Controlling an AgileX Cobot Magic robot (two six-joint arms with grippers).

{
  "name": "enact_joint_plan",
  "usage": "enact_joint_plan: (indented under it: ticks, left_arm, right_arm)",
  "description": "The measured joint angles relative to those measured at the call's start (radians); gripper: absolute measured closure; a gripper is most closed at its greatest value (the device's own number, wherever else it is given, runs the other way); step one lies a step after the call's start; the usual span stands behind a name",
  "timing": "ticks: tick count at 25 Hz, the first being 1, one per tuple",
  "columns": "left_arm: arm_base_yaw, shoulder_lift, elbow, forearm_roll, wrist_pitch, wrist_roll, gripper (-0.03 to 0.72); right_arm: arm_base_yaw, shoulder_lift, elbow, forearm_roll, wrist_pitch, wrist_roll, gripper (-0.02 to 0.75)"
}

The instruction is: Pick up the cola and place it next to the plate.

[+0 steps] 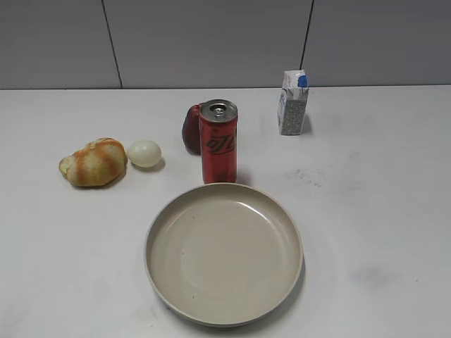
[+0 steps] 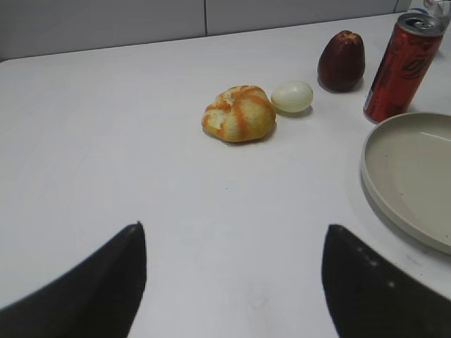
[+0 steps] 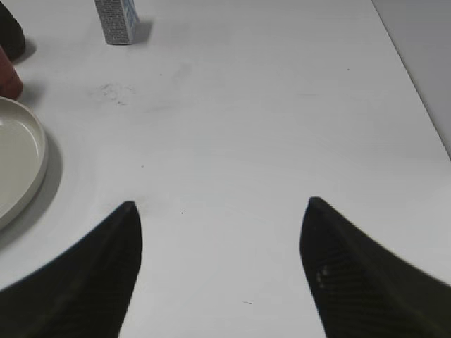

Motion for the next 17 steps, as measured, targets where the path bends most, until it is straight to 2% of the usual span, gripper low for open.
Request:
enact_joint_plan:
  ticks: [5, 13, 17]
  left_arm:
    - [0.021, 0.0, 0.0, 0.0, 0.0, 0.0, 0.1]
    - [0.165, -0.01, 0.0, -0.001, 0.0, 0.0, 0.1]
    - [0.181, -0.028, 0.0, -0.001, -0.001, 0.0, 0.1]
  right_arm:
    - [0.0, 0.0, 0.0, 0.0, 0.0, 0.0, 0.204]
    - [0.0, 0.0, 0.0, 0.0, 0.0, 0.0, 0.204]
    - [0.0, 0.0, 0.0, 0.0, 0.0, 0.0, 0.204]
